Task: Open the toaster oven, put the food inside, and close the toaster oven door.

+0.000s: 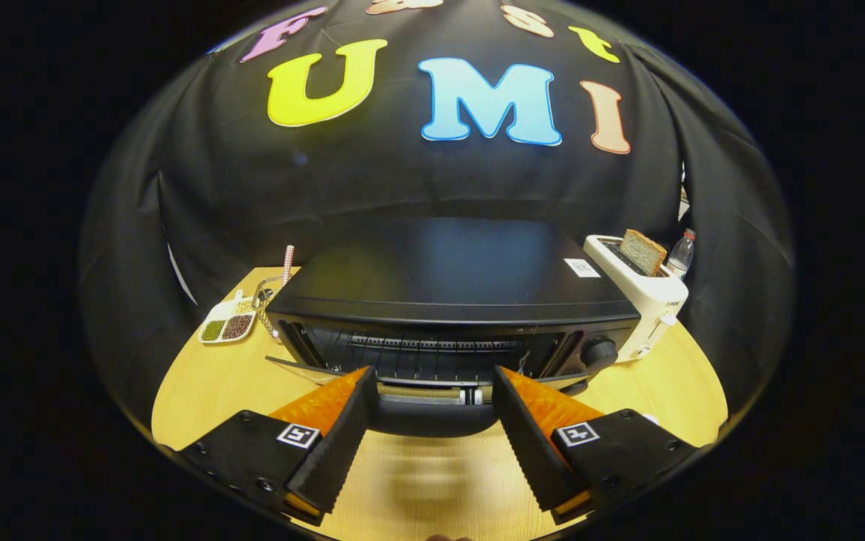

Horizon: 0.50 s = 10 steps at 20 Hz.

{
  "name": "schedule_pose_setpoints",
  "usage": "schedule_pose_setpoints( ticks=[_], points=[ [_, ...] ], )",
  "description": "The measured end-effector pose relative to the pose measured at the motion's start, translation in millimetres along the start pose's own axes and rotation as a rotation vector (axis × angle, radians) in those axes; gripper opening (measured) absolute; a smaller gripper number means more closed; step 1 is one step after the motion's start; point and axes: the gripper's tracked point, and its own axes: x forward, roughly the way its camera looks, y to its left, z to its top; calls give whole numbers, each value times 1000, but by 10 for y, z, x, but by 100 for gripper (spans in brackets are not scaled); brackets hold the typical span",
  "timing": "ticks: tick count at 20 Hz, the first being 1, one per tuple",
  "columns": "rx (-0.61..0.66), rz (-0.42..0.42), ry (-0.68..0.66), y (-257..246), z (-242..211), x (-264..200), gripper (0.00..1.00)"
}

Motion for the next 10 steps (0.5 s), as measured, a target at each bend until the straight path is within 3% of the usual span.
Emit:
schedule_pose_setpoints(
  ticks=[10],
  points=[
    [-24,-5,73,3,-558,-224,97]
  ],
)
